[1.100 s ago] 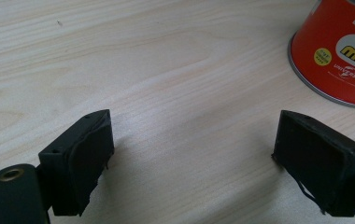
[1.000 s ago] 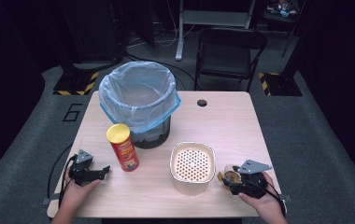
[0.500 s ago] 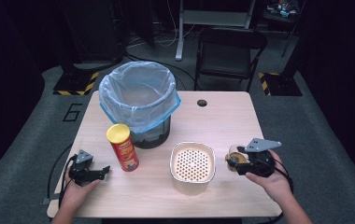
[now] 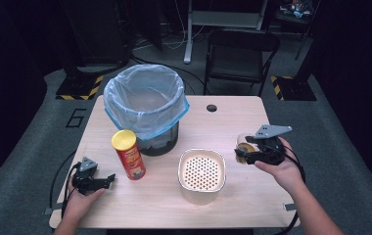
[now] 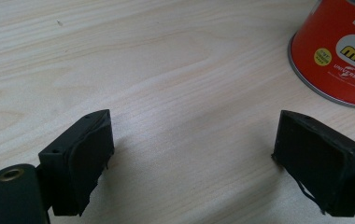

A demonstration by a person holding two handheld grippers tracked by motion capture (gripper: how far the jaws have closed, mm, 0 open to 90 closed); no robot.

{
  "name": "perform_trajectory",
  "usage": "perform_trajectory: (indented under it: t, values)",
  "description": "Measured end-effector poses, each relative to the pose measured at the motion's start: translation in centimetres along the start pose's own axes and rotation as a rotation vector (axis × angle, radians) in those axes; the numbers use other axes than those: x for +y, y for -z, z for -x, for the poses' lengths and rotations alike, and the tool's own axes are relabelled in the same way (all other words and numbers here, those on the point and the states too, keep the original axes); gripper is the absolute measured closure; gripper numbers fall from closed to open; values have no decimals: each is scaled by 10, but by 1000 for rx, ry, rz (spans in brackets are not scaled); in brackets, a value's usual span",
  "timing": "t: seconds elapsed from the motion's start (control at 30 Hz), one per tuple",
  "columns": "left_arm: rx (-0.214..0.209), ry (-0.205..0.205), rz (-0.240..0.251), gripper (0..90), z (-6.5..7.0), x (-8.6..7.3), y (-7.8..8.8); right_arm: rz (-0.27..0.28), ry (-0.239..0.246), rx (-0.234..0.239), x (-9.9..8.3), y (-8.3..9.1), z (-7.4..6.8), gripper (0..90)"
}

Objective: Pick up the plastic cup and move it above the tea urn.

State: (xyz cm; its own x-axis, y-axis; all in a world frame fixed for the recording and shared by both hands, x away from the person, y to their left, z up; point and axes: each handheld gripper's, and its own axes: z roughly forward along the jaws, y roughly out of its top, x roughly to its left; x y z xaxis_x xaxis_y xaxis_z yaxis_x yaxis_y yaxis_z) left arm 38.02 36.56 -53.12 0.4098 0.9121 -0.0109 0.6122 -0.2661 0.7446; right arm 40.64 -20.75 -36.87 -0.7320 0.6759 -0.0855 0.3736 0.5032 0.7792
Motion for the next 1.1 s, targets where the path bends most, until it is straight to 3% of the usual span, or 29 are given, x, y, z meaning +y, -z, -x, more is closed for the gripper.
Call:
perform_trajectory:
  t: [0.13, 0.5, 0.63, 0.83, 0.97, 1.1]
  values:
    - [0, -2, -1, 119, 0, 0, 0, 17, 18, 16, 15, -11, 10, 357]
    - [-2, -4, -2, 119, 0, 0, 0, 47, 105, 38, 28, -48, 16, 357]
    - [-2, -4, -2, 119, 0, 1, 0, 34, 197, 31, 33, -68, 14, 357]
    - [-2, -4, -2, 119, 0, 0, 0, 48, 201, 58, 38, -82, 11, 356]
    - [-2, -4, -2, 119, 0, 0, 0, 77, 185, 80, 44, -87, 10, 356]
    - [-3, -4, -2, 119, 0, 0, 0, 123, 206, 99, 48, -89, 10, 356]
